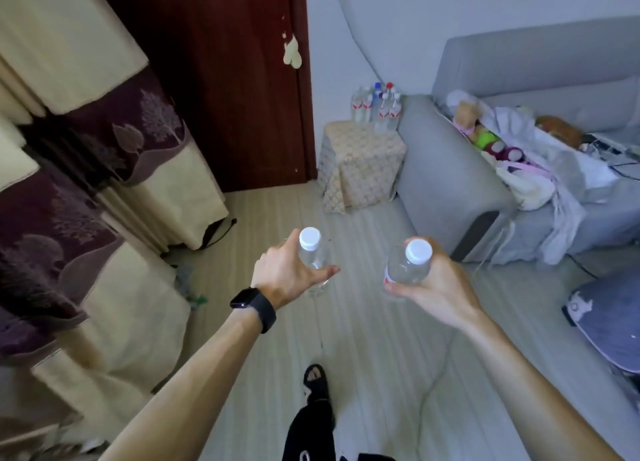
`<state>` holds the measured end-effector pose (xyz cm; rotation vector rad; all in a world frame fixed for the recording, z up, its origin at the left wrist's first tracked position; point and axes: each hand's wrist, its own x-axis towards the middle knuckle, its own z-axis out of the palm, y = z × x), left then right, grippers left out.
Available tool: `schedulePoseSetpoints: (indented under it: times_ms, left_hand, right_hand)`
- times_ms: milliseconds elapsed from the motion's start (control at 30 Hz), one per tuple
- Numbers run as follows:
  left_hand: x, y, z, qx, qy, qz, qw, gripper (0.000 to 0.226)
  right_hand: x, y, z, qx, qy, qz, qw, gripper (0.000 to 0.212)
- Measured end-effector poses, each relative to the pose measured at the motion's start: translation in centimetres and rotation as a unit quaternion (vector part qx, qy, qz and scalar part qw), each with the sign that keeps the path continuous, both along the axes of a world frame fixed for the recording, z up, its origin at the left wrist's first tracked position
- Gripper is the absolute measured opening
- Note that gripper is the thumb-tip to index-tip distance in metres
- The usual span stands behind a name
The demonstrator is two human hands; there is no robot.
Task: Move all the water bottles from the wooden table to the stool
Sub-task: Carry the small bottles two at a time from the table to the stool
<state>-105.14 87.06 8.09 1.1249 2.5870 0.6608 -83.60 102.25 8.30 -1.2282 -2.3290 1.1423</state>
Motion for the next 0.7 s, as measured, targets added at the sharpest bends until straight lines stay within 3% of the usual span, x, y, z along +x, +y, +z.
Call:
schedulePoseSetpoints:
  times_ms: [700]
  left_hand:
    - [-25.3, 45.1, -5.1, -0.067, -0.102, -0.095, 0.988, 0.083]
  right_hand:
    - [-23.7, 38.5, -3.9, -0.051, -0.019, -0.117, 0.992, 0.062]
